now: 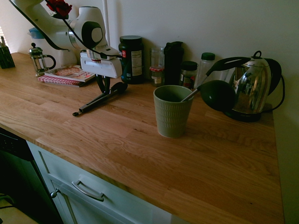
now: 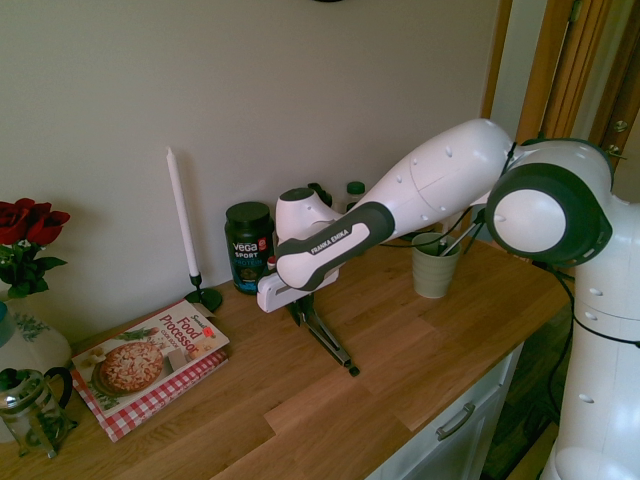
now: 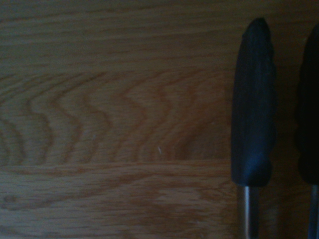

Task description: Put the tongs back in the holder

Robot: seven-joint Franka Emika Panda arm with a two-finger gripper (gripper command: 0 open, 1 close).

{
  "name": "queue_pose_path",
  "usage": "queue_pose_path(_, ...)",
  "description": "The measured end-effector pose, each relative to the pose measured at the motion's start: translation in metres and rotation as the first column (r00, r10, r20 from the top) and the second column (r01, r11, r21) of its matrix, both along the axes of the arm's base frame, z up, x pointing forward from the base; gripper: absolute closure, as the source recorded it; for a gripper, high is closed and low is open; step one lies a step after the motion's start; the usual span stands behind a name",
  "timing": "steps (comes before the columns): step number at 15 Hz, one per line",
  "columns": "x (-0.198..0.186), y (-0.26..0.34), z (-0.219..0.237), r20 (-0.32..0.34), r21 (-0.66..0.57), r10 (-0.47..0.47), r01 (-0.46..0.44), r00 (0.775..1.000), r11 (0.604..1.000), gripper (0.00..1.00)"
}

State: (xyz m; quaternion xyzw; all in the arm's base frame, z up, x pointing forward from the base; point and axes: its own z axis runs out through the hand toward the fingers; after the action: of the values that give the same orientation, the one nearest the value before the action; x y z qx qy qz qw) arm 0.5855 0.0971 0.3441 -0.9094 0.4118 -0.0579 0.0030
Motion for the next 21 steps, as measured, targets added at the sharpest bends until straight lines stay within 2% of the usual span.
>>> queue_pose_path(9, 0.000, -0.003, 0.005, 0.026, -0.014, 0.003, -0.003, 1.000, 1.000, 1.00)
queue_pose_path(17, -0.030, -0.006, 0.162, 0.213, 0.008, -0.016, 0.015, 0.977, 1.000, 1.00)
queue_pose_path(19, -0.041, -0.020, 0.208, 0.279, -0.047, -0.057, 0.074, 0.958, 0.996, 1.00)
queue_pose_path(21, -0.061, -0.057, 0.263, 0.350, -0.108, -0.125, 0.173, 0.928, 0.979, 1.00)
